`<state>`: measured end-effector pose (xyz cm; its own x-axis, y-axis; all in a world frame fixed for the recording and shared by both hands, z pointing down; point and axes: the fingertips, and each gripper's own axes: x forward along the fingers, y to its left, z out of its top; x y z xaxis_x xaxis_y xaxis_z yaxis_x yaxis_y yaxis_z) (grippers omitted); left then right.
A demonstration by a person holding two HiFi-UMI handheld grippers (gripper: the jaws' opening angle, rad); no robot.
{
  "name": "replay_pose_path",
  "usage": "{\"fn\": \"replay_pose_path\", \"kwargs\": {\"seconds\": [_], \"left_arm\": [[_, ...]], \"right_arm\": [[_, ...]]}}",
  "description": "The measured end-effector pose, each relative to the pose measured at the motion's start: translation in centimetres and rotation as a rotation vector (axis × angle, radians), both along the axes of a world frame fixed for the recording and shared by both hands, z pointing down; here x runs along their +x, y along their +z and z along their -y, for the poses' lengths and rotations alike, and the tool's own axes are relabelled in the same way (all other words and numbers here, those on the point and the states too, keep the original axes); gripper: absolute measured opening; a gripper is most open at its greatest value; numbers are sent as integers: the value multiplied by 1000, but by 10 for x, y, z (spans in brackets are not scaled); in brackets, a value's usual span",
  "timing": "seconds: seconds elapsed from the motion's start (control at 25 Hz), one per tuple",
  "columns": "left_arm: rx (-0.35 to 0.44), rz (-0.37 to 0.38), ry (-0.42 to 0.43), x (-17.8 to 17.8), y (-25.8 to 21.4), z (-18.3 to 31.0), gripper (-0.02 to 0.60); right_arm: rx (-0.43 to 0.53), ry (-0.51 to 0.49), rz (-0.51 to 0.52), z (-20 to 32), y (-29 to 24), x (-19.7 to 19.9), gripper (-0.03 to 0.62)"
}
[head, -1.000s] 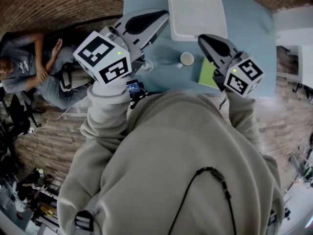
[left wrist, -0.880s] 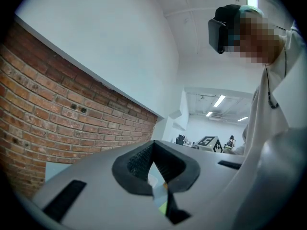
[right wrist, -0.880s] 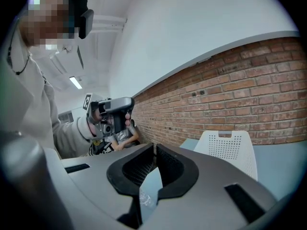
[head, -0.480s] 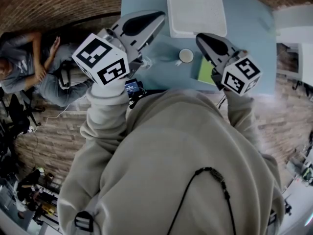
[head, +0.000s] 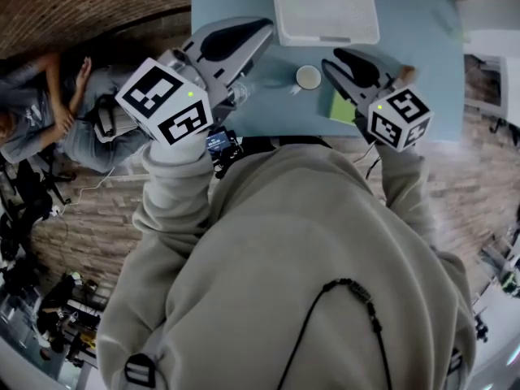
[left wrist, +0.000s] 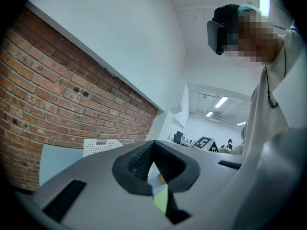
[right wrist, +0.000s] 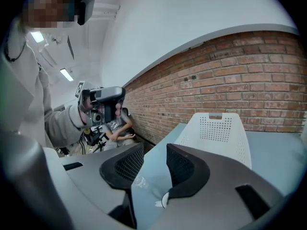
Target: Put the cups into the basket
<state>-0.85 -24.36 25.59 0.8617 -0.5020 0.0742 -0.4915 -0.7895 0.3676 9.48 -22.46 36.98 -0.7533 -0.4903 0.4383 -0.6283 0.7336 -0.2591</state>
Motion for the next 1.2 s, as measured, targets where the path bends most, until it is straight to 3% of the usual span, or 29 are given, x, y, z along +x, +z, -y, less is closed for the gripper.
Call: {"fn": "replay_pose_path", "kwargs": {"seconds": [0.2,0.68,0.92,1.2], "left_arm": [[-39,6,-1,0,15,1,-2],[-137,22,-49,-16,54,-10,-2],[-176,30,-91,-28,72,-9,-2],[-222,38,-142,-45,92,-11,-2]], "right_arm": [[-37,-20,-42,-4,29,5,146],[-163,-51,-161,-2,114,14,249],[-185,-116,-286,-1,166,13,324],[-234,-179,-366,-3,217,6,360]]}}
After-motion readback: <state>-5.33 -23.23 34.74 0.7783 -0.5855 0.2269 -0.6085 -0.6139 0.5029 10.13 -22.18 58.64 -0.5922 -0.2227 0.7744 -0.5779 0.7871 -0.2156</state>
